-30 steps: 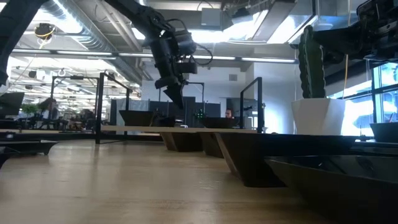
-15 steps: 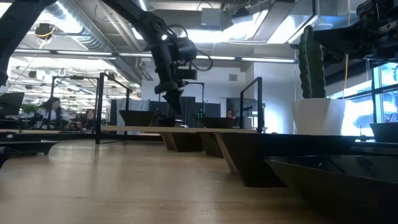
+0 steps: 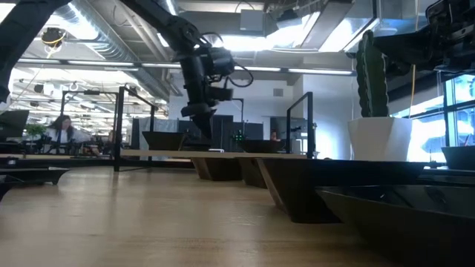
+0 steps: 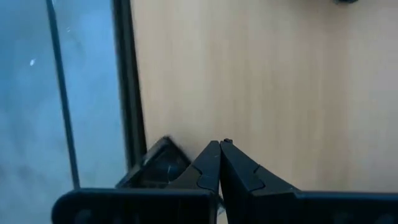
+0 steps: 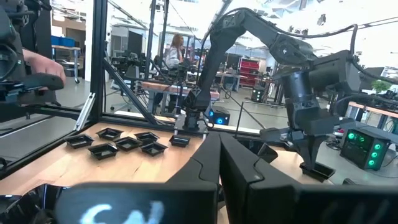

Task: Pick & Place Mini shaped plates
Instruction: Stack the square plate on top of the square plate on the shelf

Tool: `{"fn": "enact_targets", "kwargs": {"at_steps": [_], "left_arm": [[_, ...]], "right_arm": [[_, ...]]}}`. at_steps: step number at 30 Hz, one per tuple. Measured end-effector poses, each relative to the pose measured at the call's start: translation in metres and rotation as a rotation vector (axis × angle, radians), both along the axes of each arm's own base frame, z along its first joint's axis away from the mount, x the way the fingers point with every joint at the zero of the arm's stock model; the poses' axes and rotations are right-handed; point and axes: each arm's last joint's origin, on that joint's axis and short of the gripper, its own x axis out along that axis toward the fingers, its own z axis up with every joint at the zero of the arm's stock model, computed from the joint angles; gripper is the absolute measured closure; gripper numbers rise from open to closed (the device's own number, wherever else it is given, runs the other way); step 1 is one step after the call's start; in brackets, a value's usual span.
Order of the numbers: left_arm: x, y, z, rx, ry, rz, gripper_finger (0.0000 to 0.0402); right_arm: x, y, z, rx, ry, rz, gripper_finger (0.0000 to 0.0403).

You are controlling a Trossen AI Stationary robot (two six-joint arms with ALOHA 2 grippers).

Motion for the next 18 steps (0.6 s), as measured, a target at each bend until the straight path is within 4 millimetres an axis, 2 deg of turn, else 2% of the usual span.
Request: {"fn": "enact_targets", "kwargs": {"at_steps": [10,15,18], "left_arm": [[-0.002,0.005,0.004,0.045,-0.006,0.068,0.0398],[-0.013,0.027,0.033,0.095,-0.132,0.223,0.0398],[-0.024,0.045,0.041,0.097,-0.197,0.376,0.0399]], "right_arm": [[0.000,0.000,0.000,0.001,0.000,0.002,0.0397],[0.000,0.000,0.000,0.001,0.000,0.002,0.0397],[0.000,0.000,0.000,0.001,0.000,0.002,0.0397]]}}
